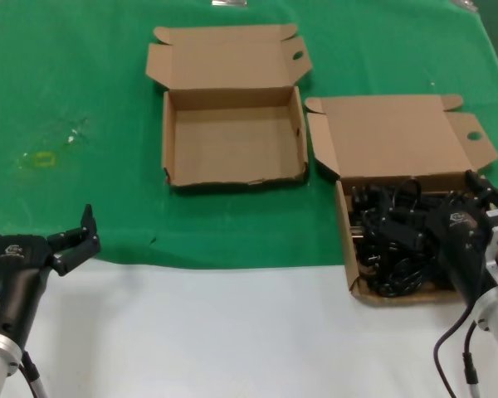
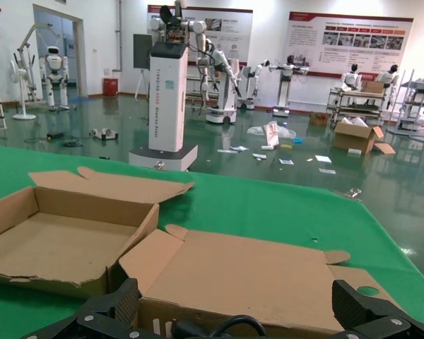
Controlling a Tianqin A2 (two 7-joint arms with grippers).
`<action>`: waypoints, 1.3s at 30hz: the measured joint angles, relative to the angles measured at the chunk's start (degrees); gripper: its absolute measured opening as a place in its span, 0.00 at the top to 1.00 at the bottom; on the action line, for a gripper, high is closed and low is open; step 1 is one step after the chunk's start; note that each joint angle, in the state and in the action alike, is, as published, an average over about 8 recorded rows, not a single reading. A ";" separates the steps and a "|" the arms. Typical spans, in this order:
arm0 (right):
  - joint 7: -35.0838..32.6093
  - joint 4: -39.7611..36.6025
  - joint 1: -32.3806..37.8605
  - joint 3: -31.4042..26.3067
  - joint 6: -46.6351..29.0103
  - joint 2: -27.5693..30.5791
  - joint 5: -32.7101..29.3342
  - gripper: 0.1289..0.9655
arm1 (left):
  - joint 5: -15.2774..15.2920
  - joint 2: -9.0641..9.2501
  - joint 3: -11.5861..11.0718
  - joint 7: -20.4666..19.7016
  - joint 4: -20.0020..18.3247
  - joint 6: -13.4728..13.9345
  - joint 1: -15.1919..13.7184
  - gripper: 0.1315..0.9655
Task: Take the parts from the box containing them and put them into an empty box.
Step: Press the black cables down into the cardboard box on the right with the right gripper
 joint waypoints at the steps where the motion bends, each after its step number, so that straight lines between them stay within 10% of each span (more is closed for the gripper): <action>1: 0.00 0.00 0.00 0.00 0.00 0.00 0.00 0.00 | 0.00 0.00 0.00 0.00 0.00 0.00 0.00 0.00; 39: -0.54 0.17 0.21 -0.05 -0.19 -0.12 -0.47 0.00 | 0.00 0.00 0.00 0.00 0.00 0.00 0.00 0.12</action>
